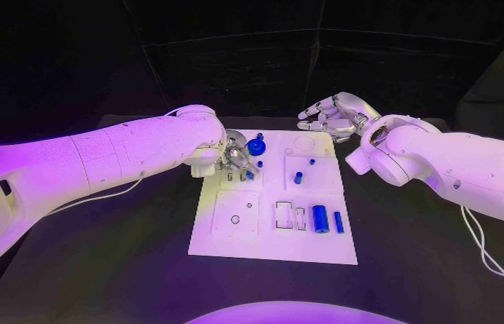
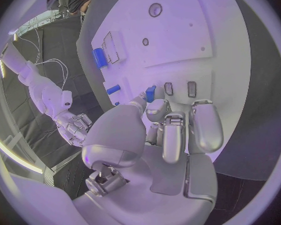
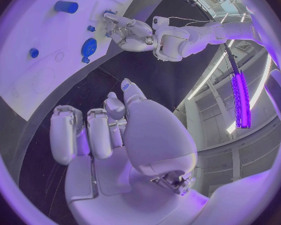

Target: Assemble the parts on the task board

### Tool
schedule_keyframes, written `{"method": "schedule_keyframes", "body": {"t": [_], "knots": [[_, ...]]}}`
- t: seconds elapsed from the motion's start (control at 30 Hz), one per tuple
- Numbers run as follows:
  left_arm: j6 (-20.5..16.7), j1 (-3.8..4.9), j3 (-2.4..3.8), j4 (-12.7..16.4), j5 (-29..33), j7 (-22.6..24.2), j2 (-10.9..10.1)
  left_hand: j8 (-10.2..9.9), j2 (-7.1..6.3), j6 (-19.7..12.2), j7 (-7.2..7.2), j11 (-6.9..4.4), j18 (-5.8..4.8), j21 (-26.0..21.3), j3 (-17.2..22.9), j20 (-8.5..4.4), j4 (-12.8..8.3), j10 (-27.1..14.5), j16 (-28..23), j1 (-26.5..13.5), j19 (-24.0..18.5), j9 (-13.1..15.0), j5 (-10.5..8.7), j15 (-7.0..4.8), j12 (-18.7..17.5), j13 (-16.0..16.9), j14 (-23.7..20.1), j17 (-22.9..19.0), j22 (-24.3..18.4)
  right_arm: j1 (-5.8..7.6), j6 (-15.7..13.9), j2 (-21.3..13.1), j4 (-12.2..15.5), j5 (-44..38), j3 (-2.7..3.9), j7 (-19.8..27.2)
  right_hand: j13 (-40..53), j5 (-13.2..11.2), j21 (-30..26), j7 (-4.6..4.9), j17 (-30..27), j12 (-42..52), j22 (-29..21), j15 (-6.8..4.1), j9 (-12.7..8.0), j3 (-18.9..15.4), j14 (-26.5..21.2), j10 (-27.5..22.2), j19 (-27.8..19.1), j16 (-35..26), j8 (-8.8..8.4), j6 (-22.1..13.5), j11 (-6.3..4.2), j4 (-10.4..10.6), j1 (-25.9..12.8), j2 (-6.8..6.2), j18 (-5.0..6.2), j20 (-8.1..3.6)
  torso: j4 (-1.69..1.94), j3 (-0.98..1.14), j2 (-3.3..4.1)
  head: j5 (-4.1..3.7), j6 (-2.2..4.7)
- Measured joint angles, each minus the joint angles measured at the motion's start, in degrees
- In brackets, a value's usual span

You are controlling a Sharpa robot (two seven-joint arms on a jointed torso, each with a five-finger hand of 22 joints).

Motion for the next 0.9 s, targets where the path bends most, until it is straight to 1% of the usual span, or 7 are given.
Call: {"method": "schedule_keyframes", "body": {"t": [0.07, 0.13, 0.17, 0.27, 0.43, 0.57, 0.9], "knots": [[-0.8, -0.01, 0.00, 0.5, 0.6, 0.1, -0.4, 0.4, -1.36, 0.0, 0.00, -0.08, 0.00, 0.0, 3.7, 0.00, -0.5, 0.1, 0.0, -2.0, 0.0, 0.1, 0.00, 0.00, 0.0, 0.0, 0.0, 0.0, 0.1, 0.00, 0.1, 0.0, -0.1, 0.0, 0.00, 0.0, 0.0, 0.0, 0.0, 0.00, 0.0, 0.0, 0.0, 0.00, 0.0, 0.0, 0.0, 0.0, 0.0, -0.2, 0.00, 0.0, 0.00, 0.0, 0.0, 0.00, 0.00, 0.00, 0.03, 0.00, 0.00, -0.02, -0.01], [-1.5, -0.01, 0.00, 0.9, 1.1, 0.2, -0.8, 0.7, -2.14, 0.0, 0.00, -0.08, 0.00, 0.0, 5.4, 0.00, -0.2, 0.1, 0.0, -2.9, 0.0, 0.3, 0.00, 0.00, 0.0, 0.0, 0.0, 0.0, 0.1, 0.00, 0.2, 0.0, -0.1, 0.0, 0.00, -0.1, 0.0, 0.0, 0.0, 0.00, 0.0, 0.0, 0.0, 0.00, 0.0, 0.0, 0.0, 0.0, 0.0, -0.2, 0.00, 0.0, 0.00, 0.0, 0.0, 0.00, 0.00, 0.00, 0.05, 0.00, 0.00, -0.03, -0.04], [-1.9, -0.01, 0.00, 1.2, 1.3, 0.2, -1.0, 1.2, -3.13, 0.0, 0.00, -0.08, 0.00, 0.0, 9.2, 0.00, -1.4, 0.1, 0.0, -4.5, 0.0, 0.5, -0.01, 0.00, 0.0, 0.0, 0.0, 0.0, 0.2, 0.00, 0.2, 0.0, -0.2, 0.0, 0.00, -0.1, -0.1, 0.0, 0.0, 0.00, 0.0, 0.0, 0.0, 0.00, 0.0, 0.0, 0.0, 0.0, -0.2, -0.2, 0.00, 0.0, 0.00, 0.0, 0.0, 0.00, 0.00, 0.10, 0.07, 0.00, 0.00, -0.03, -0.05], [-3.6, -0.03, -0.01, 2.3, 1.9, 0.3, -1.7, 1.7, -4.34, 0.0, 0.00, -0.08, 0.00, 0.0, 12.2, 0.00, -1.4, 0.1, 0.0, -6.0, 0.0, 0.8, -0.02, 0.00, 0.0, -0.1, 0.0, 0.0, 0.2, 0.00, 0.4, 0.0, -0.3, 0.0, 0.00, -0.2, -0.2, 0.0, -0.2, 0.14, 0.0, 0.0, 0.0, 0.00, 0.0, 0.0, 0.0, -0.2, -0.4, -0.4, 0.00, -0.1, 0.21, 0.0, 0.0, 0.00, 0.00, -0.01, 0.13, 0.02, 0.00, 0.05, -0.01], [-6.1, -0.11, -0.02, 4.1, 2.4, 0.5, -2.8, 2.2, -5.03, -0.1, 0.08, 0.00, 0.00, 0.0, 13.9, 0.00, -1.3, 0.2, 0.0, -6.7, 0.0, 1.0, -0.04, 0.00, 0.0, -0.2, 0.0, 0.0, 0.5, 0.00, 0.7, -0.1, -0.4, 0.0, 0.00, -0.3, -0.4, 0.0, -0.2, 0.21, 0.0, -0.3, 0.0, 0.00, -0.1, 0.0, 0.0, -0.2, -0.4, -0.6, 0.00, -0.2, 0.21, 0.0, 0.0, 0.00, 0.00, -0.01, 0.13, 0.04, 0.00, 0.32, -0.16], [-7.7, -0.38, -0.04, 5.2, 2.4, 0.5, -3.6, 2.3, -5.01, -0.2, -0.01, 0.12, 0.00, 0.0, 14.6, 0.00, -1.5, 0.3, 0.0, -7.1, 0.0, 1.2, -0.05, 0.00, 0.0, -0.2, 0.0, 0.0, 0.5, 0.00, 0.9, -0.3, -0.4, 0.0, 0.00, -0.4, -0.4, 0.0, -0.2, 0.21, 0.0, -0.3, 0.0, 0.00, -0.1, 0.0, 0.0, -0.2, -0.4, -0.6, 0.00, -0.2, 0.21, 0.0, 0.0, 0.00, 0.00, -0.01, 0.20, 0.05, -0.01, 0.48, -0.27], [-10.3, -1.92, -0.08, 5.9, 1.7, 0.6, -4.8, 2.6, -5.42, -0.2, -0.01, -0.07, 0.00, 0.0, 15.2, 0.00, -1.7, 0.5, 0.0, -7.5, 0.0, 1.1, -0.06, 0.00, 0.2, -0.2, 0.0, 0.0, 0.6, 0.00, 1.0, -0.6, -0.5, -0.1, 0.00, -0.4, -0.6, 0.0, -0.2, 0.21, 0.0, -0.3, 0.0, 0.00, 0.0, -0.1, 0.0, -0.4, -0.4, -0.6, 0.00, -0.2, -0.01, 0.1, -0.2, 0.22, 0.00, -0.01, 0.58, 0.14, -0.01, 0.55, -0.22]]}}
